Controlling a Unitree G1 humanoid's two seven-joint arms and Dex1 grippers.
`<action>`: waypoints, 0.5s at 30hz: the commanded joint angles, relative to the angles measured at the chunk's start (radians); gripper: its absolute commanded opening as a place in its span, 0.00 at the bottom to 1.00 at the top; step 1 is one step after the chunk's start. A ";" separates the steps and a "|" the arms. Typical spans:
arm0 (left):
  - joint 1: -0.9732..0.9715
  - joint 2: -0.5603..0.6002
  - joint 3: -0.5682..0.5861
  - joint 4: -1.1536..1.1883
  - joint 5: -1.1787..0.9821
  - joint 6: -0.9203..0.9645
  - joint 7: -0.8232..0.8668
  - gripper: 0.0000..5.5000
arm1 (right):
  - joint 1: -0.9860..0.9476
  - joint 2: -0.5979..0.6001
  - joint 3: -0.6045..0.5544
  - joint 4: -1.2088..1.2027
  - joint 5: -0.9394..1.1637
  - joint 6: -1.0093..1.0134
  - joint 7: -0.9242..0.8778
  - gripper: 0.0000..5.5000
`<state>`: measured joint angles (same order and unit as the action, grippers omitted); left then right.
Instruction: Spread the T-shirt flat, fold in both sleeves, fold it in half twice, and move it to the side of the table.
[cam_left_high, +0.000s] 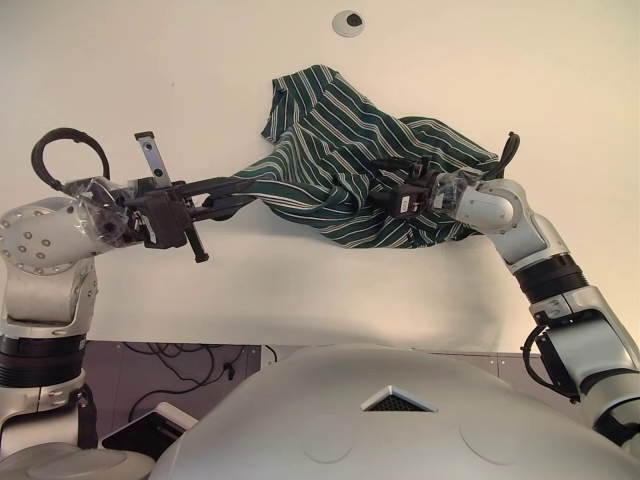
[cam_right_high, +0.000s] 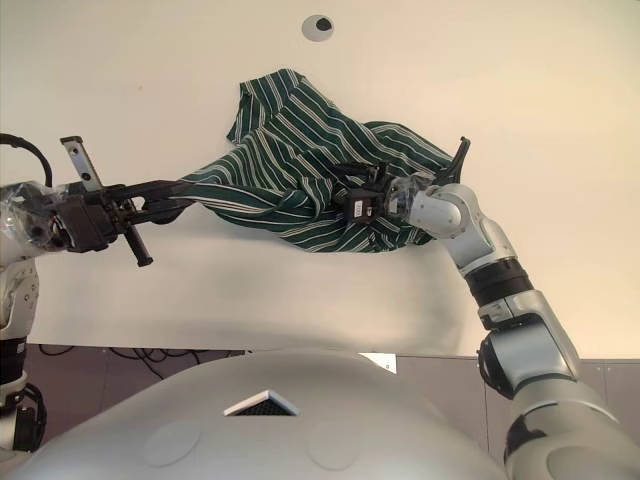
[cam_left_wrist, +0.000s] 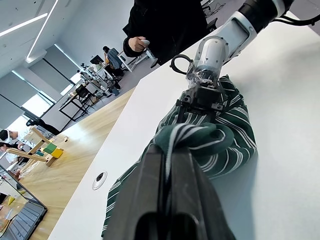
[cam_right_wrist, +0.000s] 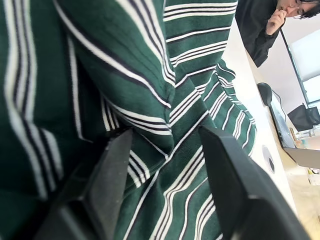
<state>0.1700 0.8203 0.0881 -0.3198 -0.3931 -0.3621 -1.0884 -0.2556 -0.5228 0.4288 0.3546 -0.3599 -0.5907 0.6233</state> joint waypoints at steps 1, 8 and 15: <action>-0.001 0.016 0.016 -0.018 0.003 0.013 -0.006 0.00 | 0.007 0.003 0.010 -0.006 0.004 -0.018 0.004 0.31; -0.002 0.016 0.019 -0.024 0.004 0.022 -0.008 0.00 | 0.007 0.000 0.018 -0.006 -0.002 -0.024 0.011 0.06; -0.007 0.015 0.020 -0.027 0.006 0.029 -0.009 0.00 | 0.005 -0.002 0.020 -0.004 -0.005 -0.027 0.010 0.01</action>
<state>0.1690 0.8204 0.1004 -0.3338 -0.3931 -0.3416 -1.0907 -0.2496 -0.5209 0.4432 0.3539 -0.3598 -0.6139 0.6285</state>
